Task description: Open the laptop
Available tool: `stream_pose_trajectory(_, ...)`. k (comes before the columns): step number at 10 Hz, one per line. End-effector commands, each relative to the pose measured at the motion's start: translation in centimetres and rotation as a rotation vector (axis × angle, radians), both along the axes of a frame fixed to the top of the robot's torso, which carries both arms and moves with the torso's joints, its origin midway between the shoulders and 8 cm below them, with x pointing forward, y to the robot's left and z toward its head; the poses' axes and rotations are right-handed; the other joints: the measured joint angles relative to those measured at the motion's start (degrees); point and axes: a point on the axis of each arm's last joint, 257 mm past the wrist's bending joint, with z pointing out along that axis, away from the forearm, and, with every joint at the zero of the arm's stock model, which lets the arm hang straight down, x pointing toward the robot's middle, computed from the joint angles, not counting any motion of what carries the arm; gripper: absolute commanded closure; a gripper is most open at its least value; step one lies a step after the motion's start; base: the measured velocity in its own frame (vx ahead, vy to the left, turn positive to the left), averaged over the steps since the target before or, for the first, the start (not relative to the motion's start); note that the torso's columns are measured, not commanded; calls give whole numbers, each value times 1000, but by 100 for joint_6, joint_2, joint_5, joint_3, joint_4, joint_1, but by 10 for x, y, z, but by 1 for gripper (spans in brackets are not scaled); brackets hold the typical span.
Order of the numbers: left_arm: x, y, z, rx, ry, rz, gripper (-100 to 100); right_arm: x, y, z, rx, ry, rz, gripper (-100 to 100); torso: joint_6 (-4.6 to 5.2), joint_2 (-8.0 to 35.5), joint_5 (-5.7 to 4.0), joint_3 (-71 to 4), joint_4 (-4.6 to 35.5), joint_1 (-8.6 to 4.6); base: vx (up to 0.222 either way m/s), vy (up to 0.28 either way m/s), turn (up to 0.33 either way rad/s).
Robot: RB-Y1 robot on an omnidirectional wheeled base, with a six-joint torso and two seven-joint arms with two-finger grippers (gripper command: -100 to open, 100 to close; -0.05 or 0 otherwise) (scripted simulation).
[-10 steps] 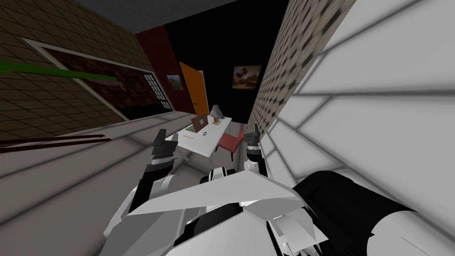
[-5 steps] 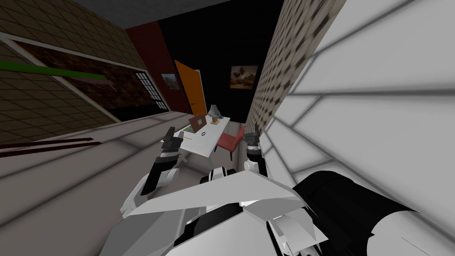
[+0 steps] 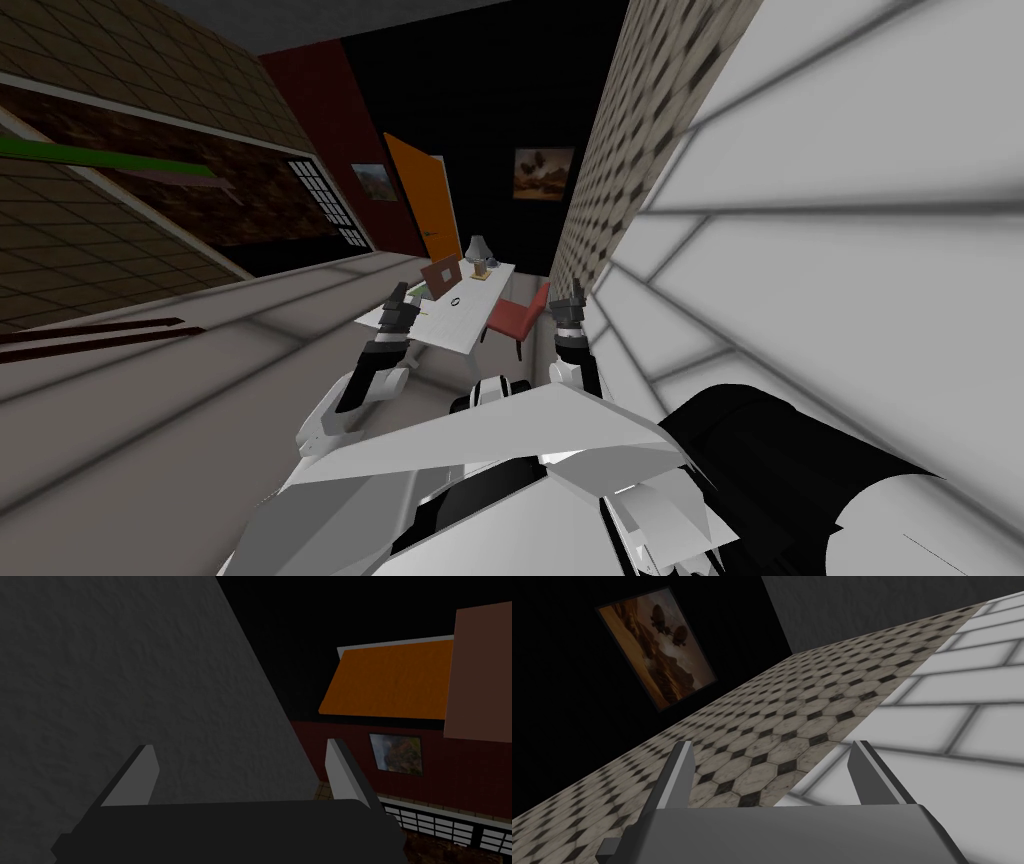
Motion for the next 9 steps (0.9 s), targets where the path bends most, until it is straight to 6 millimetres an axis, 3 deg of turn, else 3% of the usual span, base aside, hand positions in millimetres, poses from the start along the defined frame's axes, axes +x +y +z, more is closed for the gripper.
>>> stream_pose_trajectory(1,15,-1,-9,19,21,-8,-100,0,0,0,0,0,0,0,3,-1,0,-1,0,1,1,21,-49)
stream_pose_trajectory(6,51,-3,-17,71,50,-22,-100,0,0,0,0,0,0,0,-1,0,0,0,0,0,0,26,-69)
stream_pose_trajectory(9,68,4,-33,91,89,-11,-100,0,0,0,0,0,0,0,3,0,0,0,0,3,3,31,-60)
